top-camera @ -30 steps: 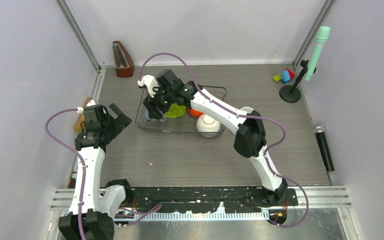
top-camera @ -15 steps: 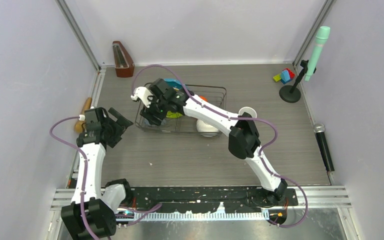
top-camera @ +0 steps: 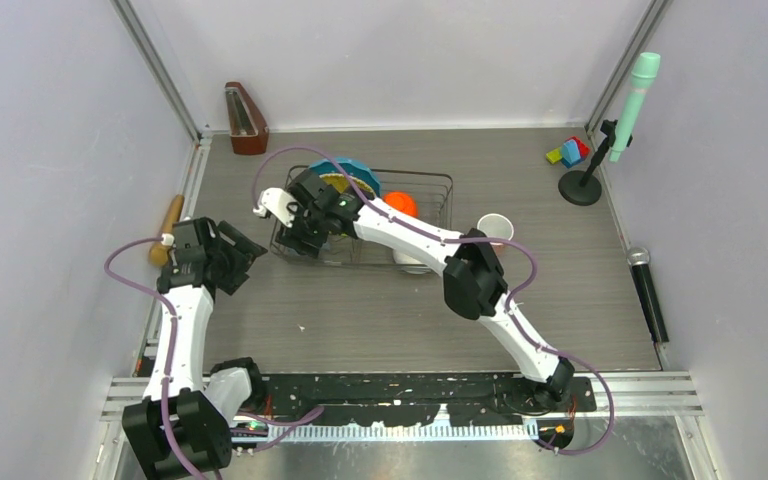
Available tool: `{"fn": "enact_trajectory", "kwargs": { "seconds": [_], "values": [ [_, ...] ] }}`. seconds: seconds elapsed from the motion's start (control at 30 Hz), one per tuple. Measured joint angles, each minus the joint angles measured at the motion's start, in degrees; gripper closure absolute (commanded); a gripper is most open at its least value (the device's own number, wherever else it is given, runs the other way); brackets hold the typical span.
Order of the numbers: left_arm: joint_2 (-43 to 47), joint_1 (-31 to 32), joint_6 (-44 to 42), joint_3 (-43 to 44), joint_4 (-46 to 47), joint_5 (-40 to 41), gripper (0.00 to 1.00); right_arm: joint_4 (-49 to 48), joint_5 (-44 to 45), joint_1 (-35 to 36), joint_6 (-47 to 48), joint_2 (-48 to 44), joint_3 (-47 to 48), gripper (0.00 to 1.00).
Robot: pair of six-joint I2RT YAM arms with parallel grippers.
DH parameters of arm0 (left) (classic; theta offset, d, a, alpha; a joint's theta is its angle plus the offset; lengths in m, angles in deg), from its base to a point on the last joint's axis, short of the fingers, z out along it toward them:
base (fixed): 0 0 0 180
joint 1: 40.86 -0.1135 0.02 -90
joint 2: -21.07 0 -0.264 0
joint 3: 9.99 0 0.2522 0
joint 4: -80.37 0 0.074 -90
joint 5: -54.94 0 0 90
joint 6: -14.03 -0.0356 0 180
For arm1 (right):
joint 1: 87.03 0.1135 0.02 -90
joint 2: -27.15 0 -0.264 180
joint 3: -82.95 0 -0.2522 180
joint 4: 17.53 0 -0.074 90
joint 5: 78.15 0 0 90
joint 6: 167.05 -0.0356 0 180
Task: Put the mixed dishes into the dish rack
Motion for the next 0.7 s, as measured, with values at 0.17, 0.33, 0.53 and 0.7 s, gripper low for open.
{"fn": "enact_trajectory", "kwargs": {
  "seconds": [0.17, 0.33, 0.53, 0.7],
  "values": [
    [-0.4, 0.0, 0.2, -0.5, 0.8, 0.0, 0.28, 0.3, 1.7, 0.5, 0.2, 1.7, 0.8, 0.42],
    [-0.9, 0.0, 0.2, -0.5, 1.4, -0.1, 0.28, 1.4, 2.0, 0.5, -0.4, 1.7, 1.1, 0.18],
    [-0.9, 0.0, 0.2, -0.5, 1.9, -0.2, 0.28, 3.0, 2.2, 0.1, -3.1, 1.7, 3.1, 0.01],
    [-0.8, 0.0, 0.1, -0.5, 2.1, -0.2, 0.3, 3.3, 0.8, -0.2, -6.1, 1.7, 3.9, 0.03]
  ]
}}
